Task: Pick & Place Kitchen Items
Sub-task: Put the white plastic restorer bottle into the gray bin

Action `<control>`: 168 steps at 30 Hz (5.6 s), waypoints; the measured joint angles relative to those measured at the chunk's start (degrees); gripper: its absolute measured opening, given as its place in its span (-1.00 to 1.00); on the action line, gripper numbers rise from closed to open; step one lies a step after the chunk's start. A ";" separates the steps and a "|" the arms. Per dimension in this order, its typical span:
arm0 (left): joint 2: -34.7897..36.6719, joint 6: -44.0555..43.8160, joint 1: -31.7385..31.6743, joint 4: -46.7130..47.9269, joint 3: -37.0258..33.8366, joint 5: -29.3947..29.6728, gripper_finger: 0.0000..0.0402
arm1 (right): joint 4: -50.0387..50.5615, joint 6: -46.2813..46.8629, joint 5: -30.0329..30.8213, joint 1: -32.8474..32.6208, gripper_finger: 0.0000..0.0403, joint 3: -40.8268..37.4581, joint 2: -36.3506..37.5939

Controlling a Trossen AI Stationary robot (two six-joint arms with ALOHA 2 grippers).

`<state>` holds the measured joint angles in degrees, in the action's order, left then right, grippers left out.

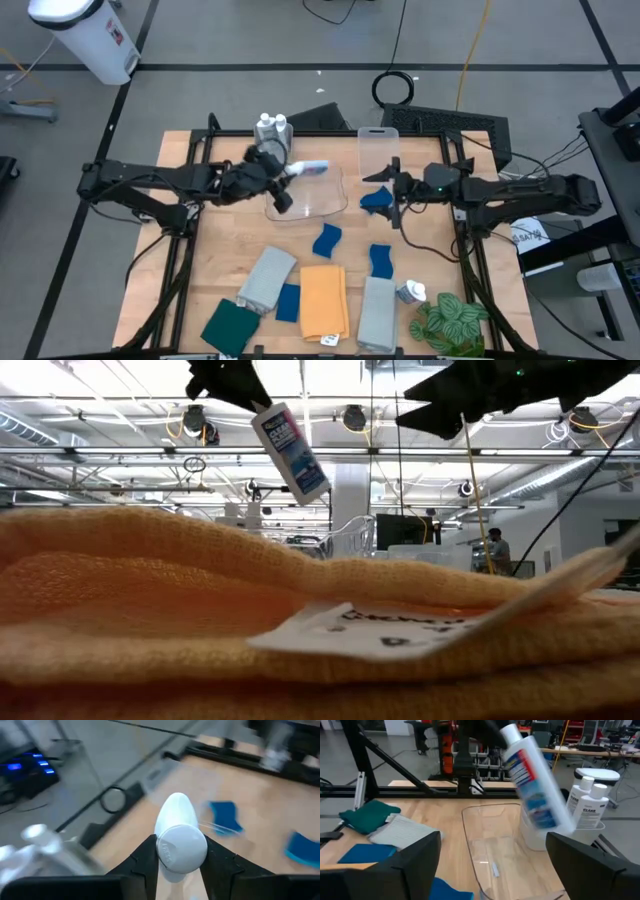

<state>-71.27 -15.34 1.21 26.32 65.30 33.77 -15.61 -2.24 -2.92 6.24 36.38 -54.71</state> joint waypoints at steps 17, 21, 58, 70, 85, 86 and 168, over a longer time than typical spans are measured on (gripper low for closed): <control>3.30 -12.25 -20.39 25.30 4.76 -5.48 -0.43 | -0.41 -0.09 0.14 0.02 0.61 -0.43 1.48; 2.23 -13.37 -23.81 28.81 4.79 -5.70 -0.43 | -0.36 -0.04 0.14 0.02 0.61 -0.43 1.46; -13.41 -9.97 -34.53 24.24 4.94 -12.51 -0.41 | -0.33 -0.08 0.14 0.02 0.61 -0.43 1.45; -13.48 -8.65 -34.57 24.05 4.85 -10.28 0.36 | -0.31 -0.86 0.16 0.04 0.61 -0.43 1.45; -13.40 -8.34 -34.57 24.40 4.81 -8.21 0.31 | -0.20 -1.49 0.14 0.04 0.61 -0.43 1.45; -13.36 -8.35 -34.57 24.53 4.81 -8.21 0.30 | -0.20 -1.49 0.14 0.03 0.61 -0.43 1.45; 1.10 -6.35 -22.42 16.66 4.79 -9.82 0.28 | 39.70 19.13 23.37 -57.61 -0.58 6.50 1.29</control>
<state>-70.17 -21.69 -21.21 42.98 70.08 23.94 24.09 16.89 20.45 -51.37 42.87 -53.42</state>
